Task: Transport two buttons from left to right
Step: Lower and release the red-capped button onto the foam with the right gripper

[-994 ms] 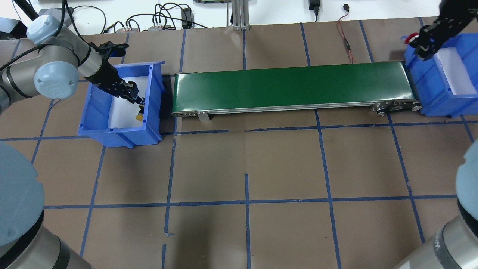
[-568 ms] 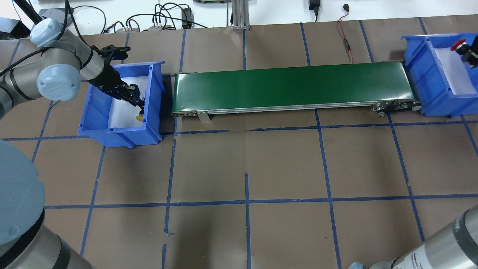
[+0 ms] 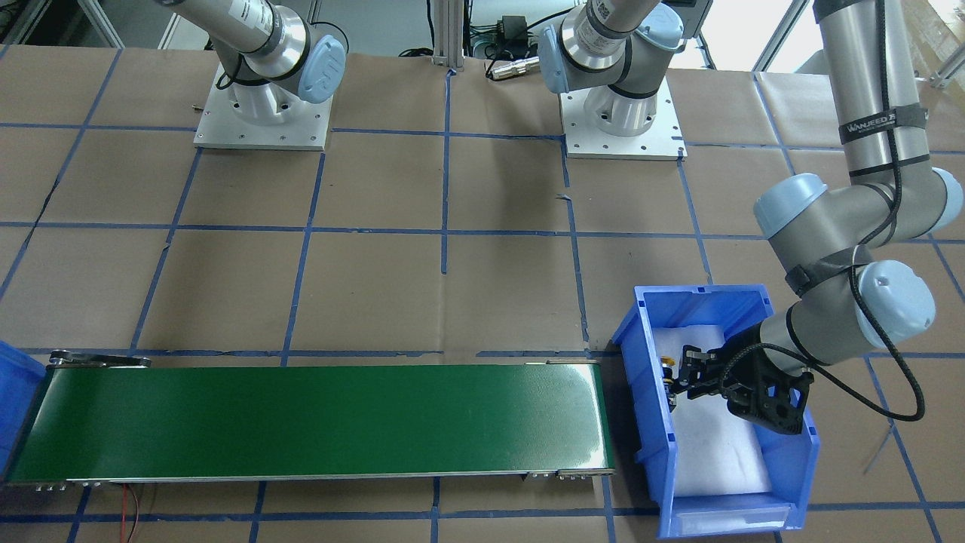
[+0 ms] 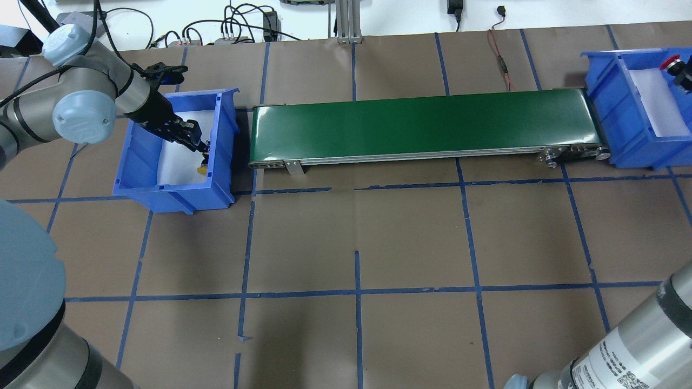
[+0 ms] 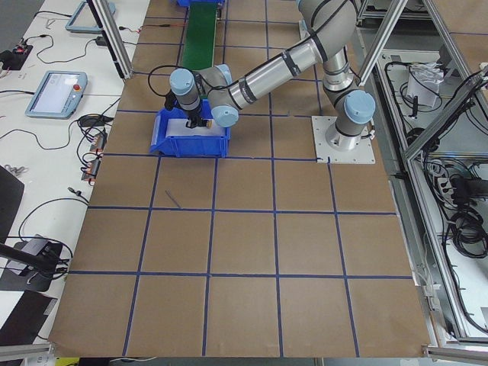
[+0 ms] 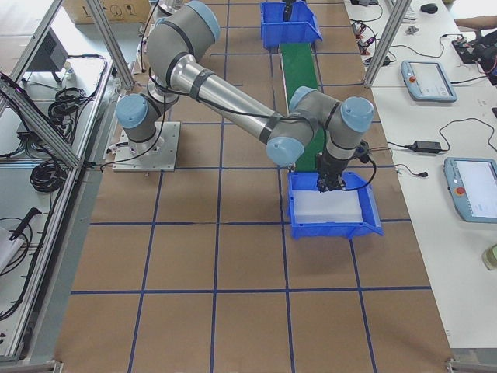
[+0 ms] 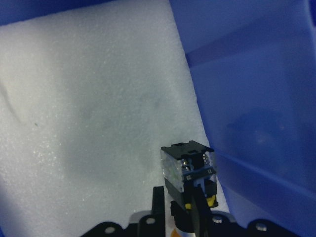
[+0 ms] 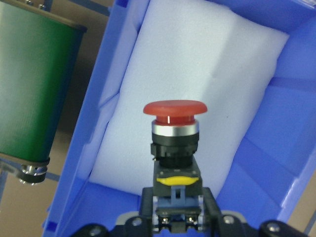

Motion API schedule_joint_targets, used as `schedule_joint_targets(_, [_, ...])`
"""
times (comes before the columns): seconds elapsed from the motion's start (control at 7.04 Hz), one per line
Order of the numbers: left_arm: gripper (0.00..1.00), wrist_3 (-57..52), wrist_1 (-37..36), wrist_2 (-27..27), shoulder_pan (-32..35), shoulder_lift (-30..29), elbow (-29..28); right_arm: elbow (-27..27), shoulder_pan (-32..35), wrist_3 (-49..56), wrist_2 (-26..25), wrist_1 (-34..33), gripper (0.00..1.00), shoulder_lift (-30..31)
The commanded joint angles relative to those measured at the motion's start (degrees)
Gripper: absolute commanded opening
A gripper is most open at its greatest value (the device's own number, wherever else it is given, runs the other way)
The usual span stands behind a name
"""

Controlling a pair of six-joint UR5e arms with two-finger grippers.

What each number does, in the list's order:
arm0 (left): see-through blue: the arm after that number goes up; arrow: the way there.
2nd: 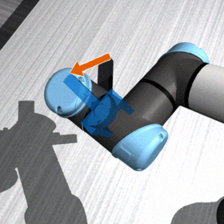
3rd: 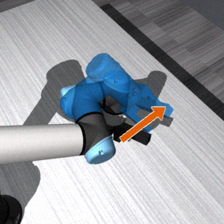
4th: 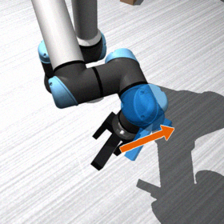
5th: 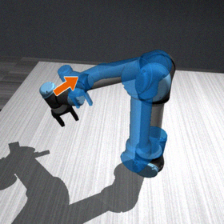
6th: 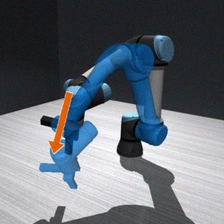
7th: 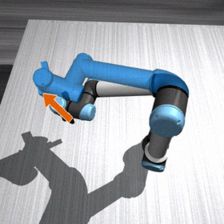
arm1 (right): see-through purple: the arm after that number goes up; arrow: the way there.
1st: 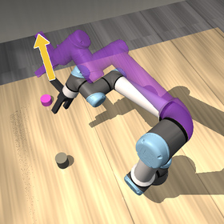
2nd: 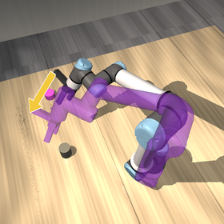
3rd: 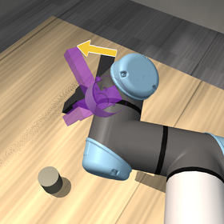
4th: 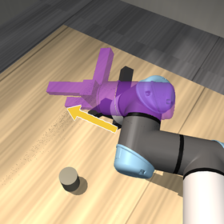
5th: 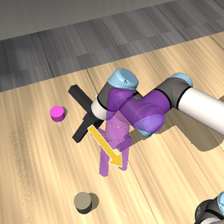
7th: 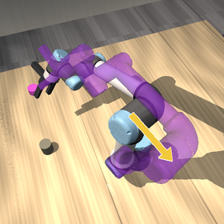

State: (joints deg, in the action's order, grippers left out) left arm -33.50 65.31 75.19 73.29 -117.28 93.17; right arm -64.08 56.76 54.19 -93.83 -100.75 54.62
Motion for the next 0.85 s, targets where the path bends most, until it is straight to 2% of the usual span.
schedule_joint_targets(0.0, [0.31, -1.1, -0.1, 1.6, -0.2, -0.2, -1.2, 4.3, -0.2, -0.2, 0.5, -3.0, 0.07, -6.3])
schedule_joint_targets(0.28, [0.32, -0.5, 0.5, 1.4, 0.2, 0.2, -1.5, 5.2, -0.2, -0.2, 2.2, -6.7, 0.07, -9.0])
schedule_joint_targets(0.71, [0.32, 1.0, 0.6, 0.0, 0.9, -0.2, -1.4, 5.1, -0.1, -0.5, 2.6, -8.8, 0.07, -11.1])
